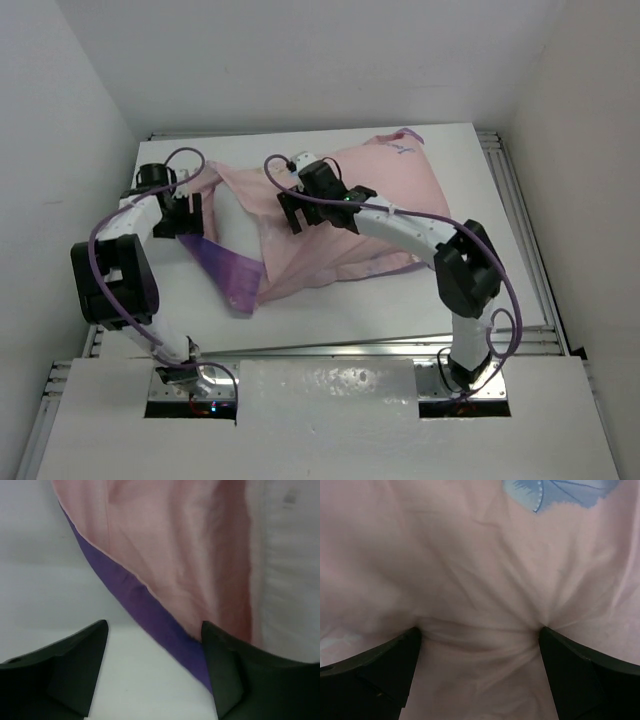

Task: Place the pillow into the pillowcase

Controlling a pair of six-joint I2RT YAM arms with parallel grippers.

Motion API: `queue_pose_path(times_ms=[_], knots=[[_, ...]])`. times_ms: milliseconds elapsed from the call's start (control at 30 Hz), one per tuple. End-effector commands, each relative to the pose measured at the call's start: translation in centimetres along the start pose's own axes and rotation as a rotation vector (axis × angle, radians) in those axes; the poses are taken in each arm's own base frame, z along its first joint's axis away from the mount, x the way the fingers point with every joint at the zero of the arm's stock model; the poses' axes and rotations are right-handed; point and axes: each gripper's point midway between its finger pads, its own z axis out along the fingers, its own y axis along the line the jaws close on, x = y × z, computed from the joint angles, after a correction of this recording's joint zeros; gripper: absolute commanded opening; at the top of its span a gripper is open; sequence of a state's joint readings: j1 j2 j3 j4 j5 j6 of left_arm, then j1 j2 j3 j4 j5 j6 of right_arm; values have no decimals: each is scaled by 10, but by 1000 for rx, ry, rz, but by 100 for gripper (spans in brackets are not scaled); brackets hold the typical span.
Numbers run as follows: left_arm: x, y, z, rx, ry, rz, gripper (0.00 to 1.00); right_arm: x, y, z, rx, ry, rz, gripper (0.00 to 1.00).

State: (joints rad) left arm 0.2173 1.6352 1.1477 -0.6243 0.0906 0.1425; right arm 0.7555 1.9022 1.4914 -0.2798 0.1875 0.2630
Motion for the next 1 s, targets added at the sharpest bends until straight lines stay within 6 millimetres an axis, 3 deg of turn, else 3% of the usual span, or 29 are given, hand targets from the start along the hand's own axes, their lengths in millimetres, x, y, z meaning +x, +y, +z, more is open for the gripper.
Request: queue_pose_path(times_ms=[0, 67, 100, 133, 167, 200, 233, 267, 300, 333, 367, 400, 433, 467, 500, 533, 567, 600, 633, 667, 700, 767, 800, 867, 900, 933, 967], knots=[[2, 9, 13, -45, -23, 57, 57, 5, -27, -15, 156, 36, 28, 99], [12, 11, 18, -50, -17, 82, 42, 27, -44, -20, 253, 88, 27, 97], [15, 11, 18, -48, -15, 121, 23, 32, -53, -21, 273, 97, 42, 91], [18, 11, 18, -42, -9, 145, 8, 39, -59, -20, 285, 102, 60, 72], [28, 12, 19, -38, 19, 164, 0, 38, -67, -19, 290, 88, 92, 58], [30, 14, 13, -37, 17, 226, 0, 36, -86, -13, 280, 82, 158, 39], [40, 13, 9, -23, 43, 272, 0, 19, -96, -8, 268, 39, 206, 13], [53, 15, 5, -10, 70, 373, 0, 17, -123, 6, 291, 47, 267, 4], [54, 16, -10, -21, 44, 425, 0, 6, -130, 14, 279, 32, 282, 0], [68, 17, -18, -16, 76, 480, 0, -43, -138, 14, 269, -65, 289, 0], [85, 18, -24, 8, 102, 598, 0, -62, -145, 21, 259, -98, 240, 0], [96, 15, -32, 40, 119, 661, 0, -64, -143, 44, 236, -92, 204, 0], [120, -1, -53, 143, 143, 738, 0, -115, -132, 41, 148, -206, 177, 0], [124, -12, -69, 211, 93, 901, 7, -144, -118, 48, 60, -267, 165, 0], [134, -17, -80, 238, 101, 960, 16, -156, -110, 49, 17, -295, 162, 0], [142, -21, -90, 249, 107, 994, 27, -169, -107, 48, -12, -338, 160, 8], [133, -26, -105, 213, 27, 1040, 42, -177, -97, 45, -65, -362, 135, 41], [126, -28, -113, 196, -17, 1059, 46, -184, -89, 34, -114, -398, 114, 52], [106, -31, -129, 157, -97, 1072, 52, -185, -75, 23, -184, -407, 90, 59], [90, -33, -142, 113, -175, 1000, 67, -182, -70, 14, -193, -413, 79, 72], [46, -32, -159, 16, -328, 936, 71, -176, -67, -11, -196, -448, 73, 77], [15, -36, -166, -2, -412, 740, 67, -169, -62, -39, -177, -511, 57, 82], [-10, -39, -175, -10, -484, 689, 63, -165, -61, -69, -168, -587, 45, 85], [-23, -44, -155, 39, -457, 564, 47, -162, -57, -92, -125, -646, 43, 86], [-28, -50, -146, 77, -452, 557, 43, -156, -53, -97, -121, -656, 44, 76], [-27, -55, -134, 107, -426, 549, 39, -159, -37, -109, -144, -671, 26, 67], [-22, -58, -111, 138, -364, 536, 35, -157, -28, -108, -154, -657, 15, 57]])
